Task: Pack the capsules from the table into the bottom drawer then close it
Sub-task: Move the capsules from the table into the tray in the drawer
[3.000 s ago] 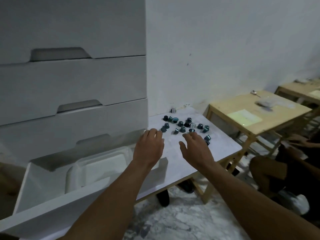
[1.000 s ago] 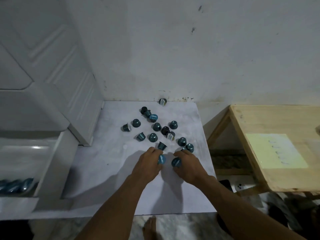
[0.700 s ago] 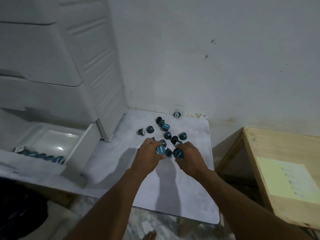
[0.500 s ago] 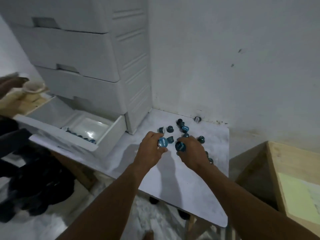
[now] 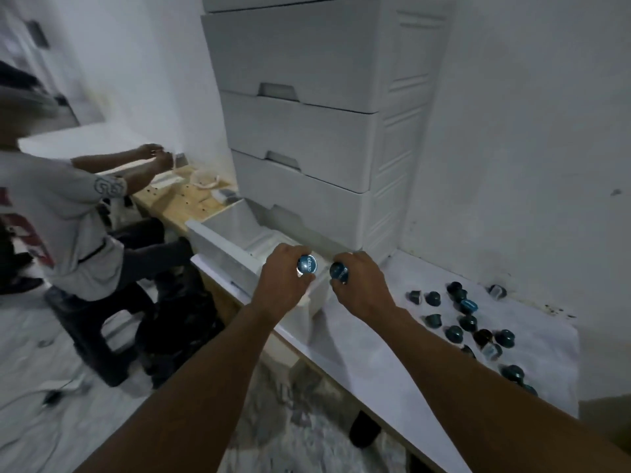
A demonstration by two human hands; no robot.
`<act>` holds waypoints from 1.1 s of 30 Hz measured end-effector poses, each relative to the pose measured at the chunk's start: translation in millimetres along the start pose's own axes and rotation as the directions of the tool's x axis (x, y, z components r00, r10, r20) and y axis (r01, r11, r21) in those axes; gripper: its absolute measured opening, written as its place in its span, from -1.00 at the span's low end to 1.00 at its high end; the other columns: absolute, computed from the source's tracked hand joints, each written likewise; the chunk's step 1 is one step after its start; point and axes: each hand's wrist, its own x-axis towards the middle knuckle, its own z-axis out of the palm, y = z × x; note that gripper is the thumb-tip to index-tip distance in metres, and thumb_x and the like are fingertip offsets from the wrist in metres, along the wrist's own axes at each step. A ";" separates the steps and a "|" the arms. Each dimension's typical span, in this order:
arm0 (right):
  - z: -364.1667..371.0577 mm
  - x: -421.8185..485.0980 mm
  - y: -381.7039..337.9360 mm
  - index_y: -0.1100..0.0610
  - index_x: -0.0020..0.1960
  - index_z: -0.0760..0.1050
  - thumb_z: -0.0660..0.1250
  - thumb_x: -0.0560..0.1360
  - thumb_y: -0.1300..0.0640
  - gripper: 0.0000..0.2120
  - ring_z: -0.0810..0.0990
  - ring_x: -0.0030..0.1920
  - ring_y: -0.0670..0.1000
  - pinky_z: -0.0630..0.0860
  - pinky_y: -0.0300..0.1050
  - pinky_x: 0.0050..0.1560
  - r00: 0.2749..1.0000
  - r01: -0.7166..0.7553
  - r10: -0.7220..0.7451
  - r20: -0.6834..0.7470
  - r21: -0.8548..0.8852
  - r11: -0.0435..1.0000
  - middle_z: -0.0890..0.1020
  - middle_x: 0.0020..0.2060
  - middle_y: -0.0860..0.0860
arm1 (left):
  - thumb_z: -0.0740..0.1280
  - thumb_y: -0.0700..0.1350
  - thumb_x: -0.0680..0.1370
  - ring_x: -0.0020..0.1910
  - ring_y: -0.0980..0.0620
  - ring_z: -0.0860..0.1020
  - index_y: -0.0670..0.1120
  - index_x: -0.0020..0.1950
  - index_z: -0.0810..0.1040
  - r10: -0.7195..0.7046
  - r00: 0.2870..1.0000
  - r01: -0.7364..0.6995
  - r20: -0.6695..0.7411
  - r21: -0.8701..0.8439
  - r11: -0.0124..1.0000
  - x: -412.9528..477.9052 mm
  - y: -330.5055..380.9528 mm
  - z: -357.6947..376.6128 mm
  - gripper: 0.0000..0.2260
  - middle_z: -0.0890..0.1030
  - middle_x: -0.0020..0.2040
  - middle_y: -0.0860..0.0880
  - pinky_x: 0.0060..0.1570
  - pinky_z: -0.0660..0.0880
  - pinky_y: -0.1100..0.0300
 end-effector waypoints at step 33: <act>221.5 282.1 -46.3 0.15 0.15 0.52 0.36 0.45 0.25 -0.73 0.52 0.11 0.11 0.43 -0.12 0.12 0.959 -0.239 0.243 0.148 -0.041 0.970 0.54 0.12 0.12 | 0.45 -0.04 0.45 -0.04 0.13 0.49 0.02 0.15 0.55 -0.005 0.825 -0.138 0.564 0.210 0.968 286.8 -261.8 -23.7 -0.71 0.61 0.10 0.02 -0.04 0.35 0.30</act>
